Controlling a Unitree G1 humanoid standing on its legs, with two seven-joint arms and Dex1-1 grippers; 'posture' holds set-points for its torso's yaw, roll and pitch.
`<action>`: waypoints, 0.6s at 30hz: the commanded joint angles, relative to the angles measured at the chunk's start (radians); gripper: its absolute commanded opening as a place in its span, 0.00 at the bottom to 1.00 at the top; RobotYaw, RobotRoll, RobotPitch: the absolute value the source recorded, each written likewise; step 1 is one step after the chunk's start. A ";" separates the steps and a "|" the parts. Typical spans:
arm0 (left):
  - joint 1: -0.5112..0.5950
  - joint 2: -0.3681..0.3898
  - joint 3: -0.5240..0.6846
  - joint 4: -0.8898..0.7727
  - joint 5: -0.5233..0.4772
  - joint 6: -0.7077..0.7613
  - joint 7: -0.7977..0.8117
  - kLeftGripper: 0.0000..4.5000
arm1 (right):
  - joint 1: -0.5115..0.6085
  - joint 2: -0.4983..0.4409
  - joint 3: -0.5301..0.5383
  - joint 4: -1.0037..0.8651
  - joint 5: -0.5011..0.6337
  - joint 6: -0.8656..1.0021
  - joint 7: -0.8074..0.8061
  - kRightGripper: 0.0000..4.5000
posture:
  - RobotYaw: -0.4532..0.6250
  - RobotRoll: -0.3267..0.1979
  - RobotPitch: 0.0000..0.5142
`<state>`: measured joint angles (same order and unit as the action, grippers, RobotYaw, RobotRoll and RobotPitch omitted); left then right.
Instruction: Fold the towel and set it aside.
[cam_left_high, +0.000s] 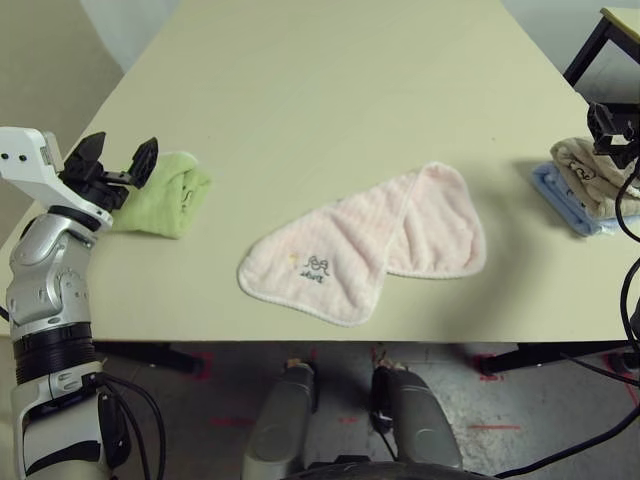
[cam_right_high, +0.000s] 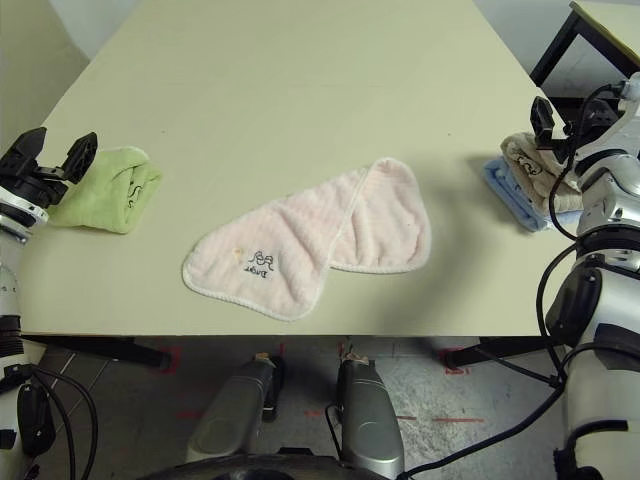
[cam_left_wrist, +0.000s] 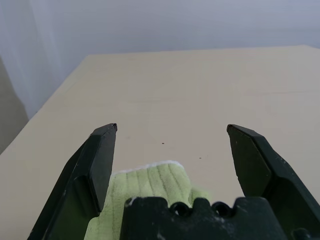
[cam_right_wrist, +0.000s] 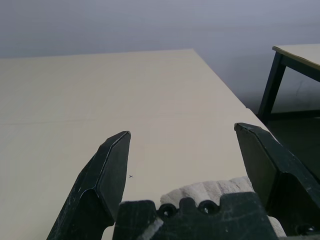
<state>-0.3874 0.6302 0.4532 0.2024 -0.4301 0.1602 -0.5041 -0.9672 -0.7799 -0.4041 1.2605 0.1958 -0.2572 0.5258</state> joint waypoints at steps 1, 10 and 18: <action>0.009 0.002 0.010 -0.012 -0.005 -0.001 0.001 1.00 | -0.007 -0.003 0.002 0.015 -0.004 -0.004 0.002 0.99 | 0.57 0.62 0.20; -0.019 0.001 -0.025 -0.048 -0.019 0.043 -0.016 1.00 | -0.011 -0.009 0.004 0.007 -0.002 0.002 0.032 0.99 | 0.55 0.62 0.20; -0.114 0.067 -0.171 -0.196 -0.123 0.269 -0.215 1.00 | -0.051 -0.009 0.063 -0.054 -0.003 0.090 0.296 0.99 | 0.49 0.62 0.22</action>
<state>-0.4987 0.6838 0.3232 0.0431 -0.5241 0.3787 -0.6680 -1.0103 -0.7804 -0.3593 1.2336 0.1957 -0.1954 0.7504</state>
